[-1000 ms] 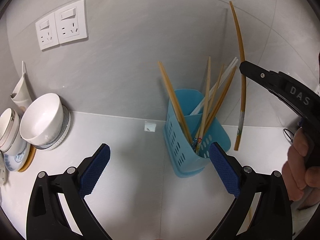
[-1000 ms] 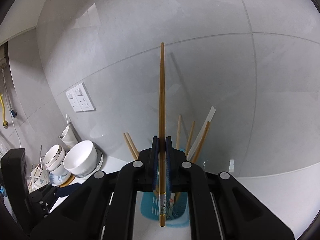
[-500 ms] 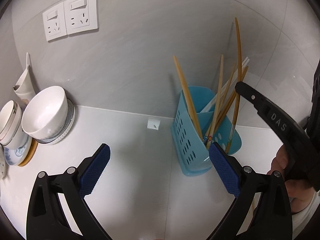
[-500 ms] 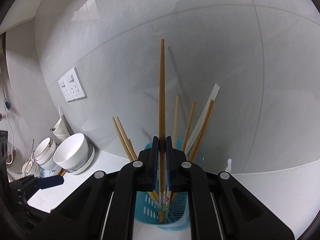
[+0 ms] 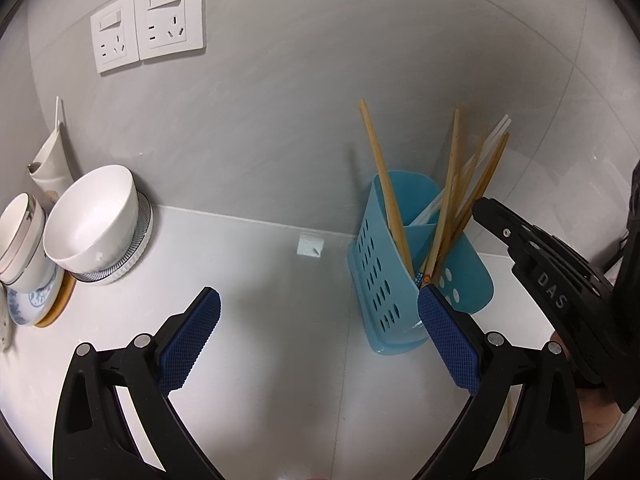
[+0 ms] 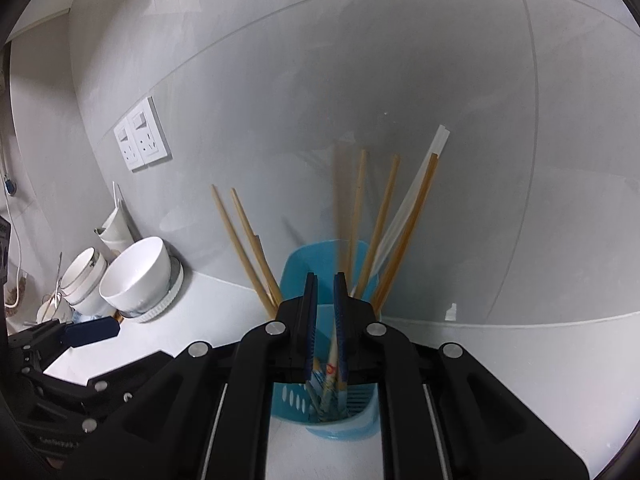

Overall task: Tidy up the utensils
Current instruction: 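Lower the right tool's chopstick into the holder and open it, then move both open tools back over the remaining chopsticks on the counter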

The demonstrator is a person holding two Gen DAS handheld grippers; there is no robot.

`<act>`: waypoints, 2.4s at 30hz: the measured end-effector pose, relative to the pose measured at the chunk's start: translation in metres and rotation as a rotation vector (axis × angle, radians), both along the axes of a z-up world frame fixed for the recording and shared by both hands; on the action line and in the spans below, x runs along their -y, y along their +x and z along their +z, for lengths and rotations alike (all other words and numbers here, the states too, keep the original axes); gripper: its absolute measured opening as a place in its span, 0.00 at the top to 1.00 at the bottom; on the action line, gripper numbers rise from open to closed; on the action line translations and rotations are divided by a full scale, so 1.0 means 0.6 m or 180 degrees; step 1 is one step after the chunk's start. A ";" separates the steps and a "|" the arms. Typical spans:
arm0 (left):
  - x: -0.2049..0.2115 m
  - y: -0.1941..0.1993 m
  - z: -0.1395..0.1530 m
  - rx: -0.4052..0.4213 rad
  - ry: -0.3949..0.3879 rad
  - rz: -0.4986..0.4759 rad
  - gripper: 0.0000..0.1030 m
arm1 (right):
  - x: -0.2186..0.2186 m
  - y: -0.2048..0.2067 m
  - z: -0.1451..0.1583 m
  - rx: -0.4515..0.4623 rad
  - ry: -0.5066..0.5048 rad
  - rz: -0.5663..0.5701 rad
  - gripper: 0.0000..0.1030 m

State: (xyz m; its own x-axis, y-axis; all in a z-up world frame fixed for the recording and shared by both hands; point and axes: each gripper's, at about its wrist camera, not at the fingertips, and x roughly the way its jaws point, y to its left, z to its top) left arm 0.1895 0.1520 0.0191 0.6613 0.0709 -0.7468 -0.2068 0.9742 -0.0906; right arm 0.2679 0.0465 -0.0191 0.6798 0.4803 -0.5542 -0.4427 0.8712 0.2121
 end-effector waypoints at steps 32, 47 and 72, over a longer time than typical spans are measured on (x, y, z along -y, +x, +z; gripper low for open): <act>0.126 -0.026 -0.008 -0.0189 0.0047 -0.0271 0.06 | 0.237 -0.094 -0.016 -0.0459 -0.0744 -0.0770 0.08; 0.301 -0.086 -0.091 -0.0589 -0.0145 -0.0622 0.06 | 0.420 -0.187 -0.072 -0.0913 -0.0937 -0.1093 0.08; 0.457 -0.173 -0.239 -0.1349 -0.0133 -0.0623 0.09 | 0.535 -0.270 -0.191 -0.1818 -0.1040 -0.1072 0.35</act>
